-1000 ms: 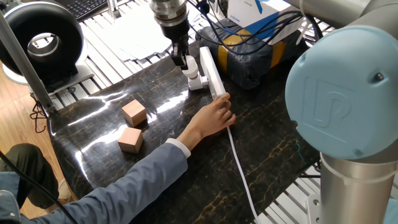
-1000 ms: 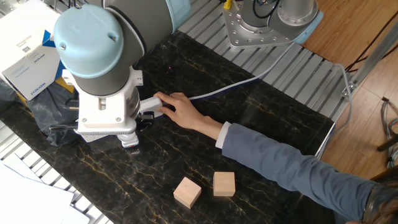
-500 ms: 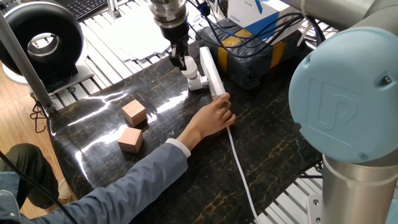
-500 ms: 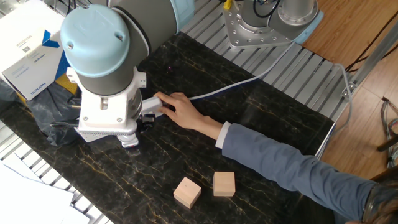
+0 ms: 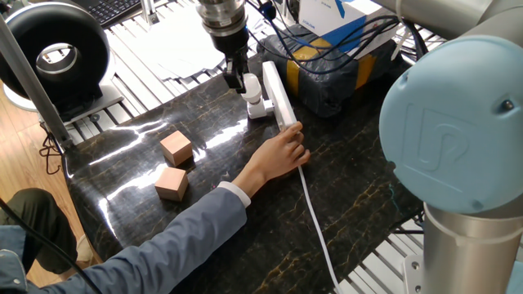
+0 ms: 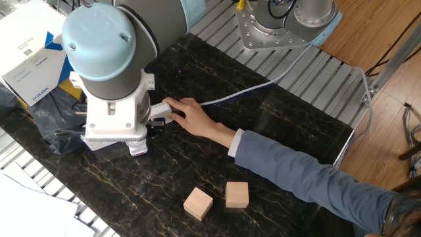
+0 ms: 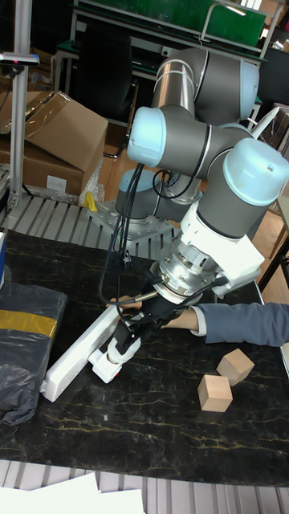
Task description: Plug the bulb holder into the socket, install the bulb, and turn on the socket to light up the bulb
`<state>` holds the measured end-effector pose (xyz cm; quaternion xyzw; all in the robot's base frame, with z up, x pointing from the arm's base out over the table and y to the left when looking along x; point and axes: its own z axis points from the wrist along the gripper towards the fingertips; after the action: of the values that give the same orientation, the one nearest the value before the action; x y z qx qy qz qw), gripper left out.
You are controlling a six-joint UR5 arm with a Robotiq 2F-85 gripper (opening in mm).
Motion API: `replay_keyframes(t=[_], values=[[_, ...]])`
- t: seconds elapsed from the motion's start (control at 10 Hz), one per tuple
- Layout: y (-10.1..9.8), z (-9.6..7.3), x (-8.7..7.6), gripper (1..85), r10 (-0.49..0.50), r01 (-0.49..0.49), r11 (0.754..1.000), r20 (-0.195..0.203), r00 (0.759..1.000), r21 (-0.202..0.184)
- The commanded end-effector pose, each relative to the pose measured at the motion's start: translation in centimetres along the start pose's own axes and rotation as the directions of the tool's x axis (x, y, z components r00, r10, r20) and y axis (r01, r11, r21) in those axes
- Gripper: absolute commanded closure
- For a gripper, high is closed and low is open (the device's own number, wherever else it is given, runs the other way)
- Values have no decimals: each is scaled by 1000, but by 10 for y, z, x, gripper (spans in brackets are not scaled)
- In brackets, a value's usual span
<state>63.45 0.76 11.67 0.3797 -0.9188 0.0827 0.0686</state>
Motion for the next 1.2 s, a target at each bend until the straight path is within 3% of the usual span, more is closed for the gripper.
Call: replay_keyframes(t=[0.0,0.1,0.2,0.3,0.5,0.7,0.9,1.1], values=[[-4,-7,1,273,-144,143,990,-9,990,-6],[-3,-7,2,260,-272,272,962,-17,962,-11],[11,-8,1,240,-351,350,935,-2,937,-61],[17,-8,-1,240,-400,400,913,17,916,-83],[2,-3,-3,250,-497,497,867,14,868,-34],[-4,4,-7,260,-557,558,829,34,829,-24],[3,5,-11,267,-588,590,806,54,807,-41],[3,4,-4,270,-604,604,795,27,797,-48]])
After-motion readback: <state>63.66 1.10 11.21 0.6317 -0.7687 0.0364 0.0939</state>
